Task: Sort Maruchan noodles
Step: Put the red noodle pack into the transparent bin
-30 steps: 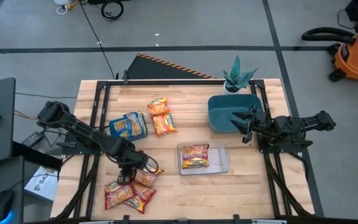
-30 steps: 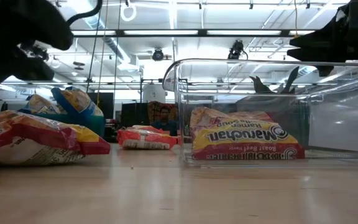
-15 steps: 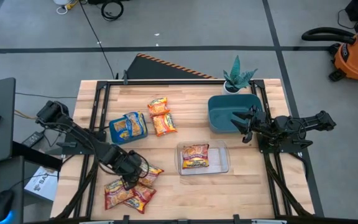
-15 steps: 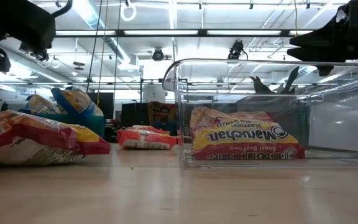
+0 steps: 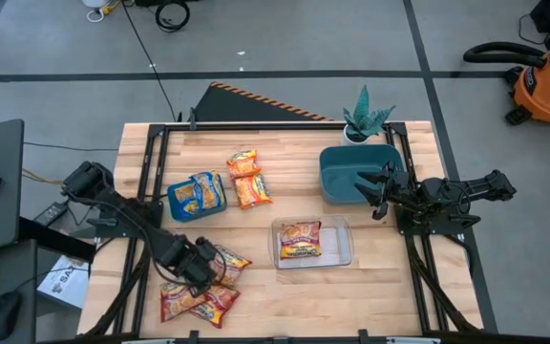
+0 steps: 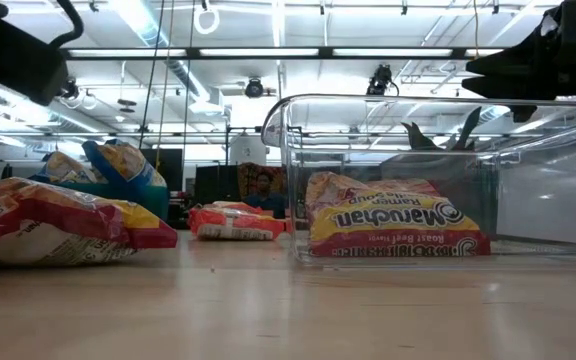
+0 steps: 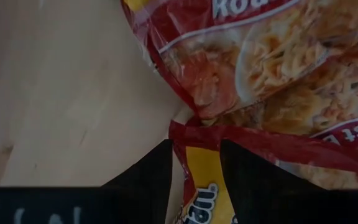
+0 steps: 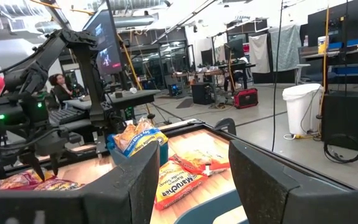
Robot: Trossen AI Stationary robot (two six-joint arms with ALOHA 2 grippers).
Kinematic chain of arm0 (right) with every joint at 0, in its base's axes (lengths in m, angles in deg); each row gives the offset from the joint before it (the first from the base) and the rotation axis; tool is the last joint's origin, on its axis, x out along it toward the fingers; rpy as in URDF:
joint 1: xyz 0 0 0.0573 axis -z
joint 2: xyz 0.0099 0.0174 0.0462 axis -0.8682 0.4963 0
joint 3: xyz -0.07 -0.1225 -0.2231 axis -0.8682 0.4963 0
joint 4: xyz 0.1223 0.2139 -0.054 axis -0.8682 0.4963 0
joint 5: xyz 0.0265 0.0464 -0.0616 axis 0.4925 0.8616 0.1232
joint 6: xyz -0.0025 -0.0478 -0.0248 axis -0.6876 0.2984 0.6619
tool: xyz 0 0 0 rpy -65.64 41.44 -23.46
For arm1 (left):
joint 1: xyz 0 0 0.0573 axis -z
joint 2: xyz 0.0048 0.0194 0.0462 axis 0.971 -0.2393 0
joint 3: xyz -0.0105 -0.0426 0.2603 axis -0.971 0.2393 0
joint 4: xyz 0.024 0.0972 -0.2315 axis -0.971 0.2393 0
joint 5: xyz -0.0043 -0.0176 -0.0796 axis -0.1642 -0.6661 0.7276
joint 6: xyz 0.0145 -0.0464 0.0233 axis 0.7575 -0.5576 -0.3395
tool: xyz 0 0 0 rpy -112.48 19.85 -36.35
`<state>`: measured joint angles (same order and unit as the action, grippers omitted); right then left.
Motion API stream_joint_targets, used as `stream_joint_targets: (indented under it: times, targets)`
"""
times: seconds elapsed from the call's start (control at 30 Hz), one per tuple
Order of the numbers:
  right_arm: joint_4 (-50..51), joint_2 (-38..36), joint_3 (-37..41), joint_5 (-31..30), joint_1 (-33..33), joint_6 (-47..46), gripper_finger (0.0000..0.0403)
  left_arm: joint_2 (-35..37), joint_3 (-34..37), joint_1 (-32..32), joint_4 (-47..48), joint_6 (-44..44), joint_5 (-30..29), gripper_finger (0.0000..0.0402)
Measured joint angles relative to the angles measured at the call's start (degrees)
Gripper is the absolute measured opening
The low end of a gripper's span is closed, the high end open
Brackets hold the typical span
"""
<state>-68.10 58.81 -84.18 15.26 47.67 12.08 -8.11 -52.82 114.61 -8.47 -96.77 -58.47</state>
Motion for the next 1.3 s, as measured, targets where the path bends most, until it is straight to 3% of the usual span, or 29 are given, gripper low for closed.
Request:
stream_joint_targets:
  times: [0.3, 0.73, 1.03, 1.17, 1.3]
  targets:
    - [0.0, 0.0, 0.0, 0.0, 0.0, 0.0, 0.0199, 0.0, 0.0, 0.4, -0.2, 0.0, 0.0, 0.0122]
    - [0.0, 0.0, 0.0, 0.0, 0.0, 0.0, 0.0199, 0.0, 0.0, 0.4, 0.1, 3.6, -0.9, 0.0008]
    - [0.0, 0.0, 0.0, 0.0, 0.0, 0.0, 0.0199, 0.4, -0.2, 0.3, 1.9, 3.9, -1.6, 0.0005]
    - [0.0, 0.0, 0.0, 0.0, 0.0, 0.0, 0.0199, 1.8, -4.1, 0.2, 4.9, 6.0, -2.0, 0.0004]
    - [0.0, 0.0, 0.0, 0.0, 0.0, 0.0, 0.0199, 2.7, -9.8, -0.1, 6.8, 9.3, -7.3, 0.0004]
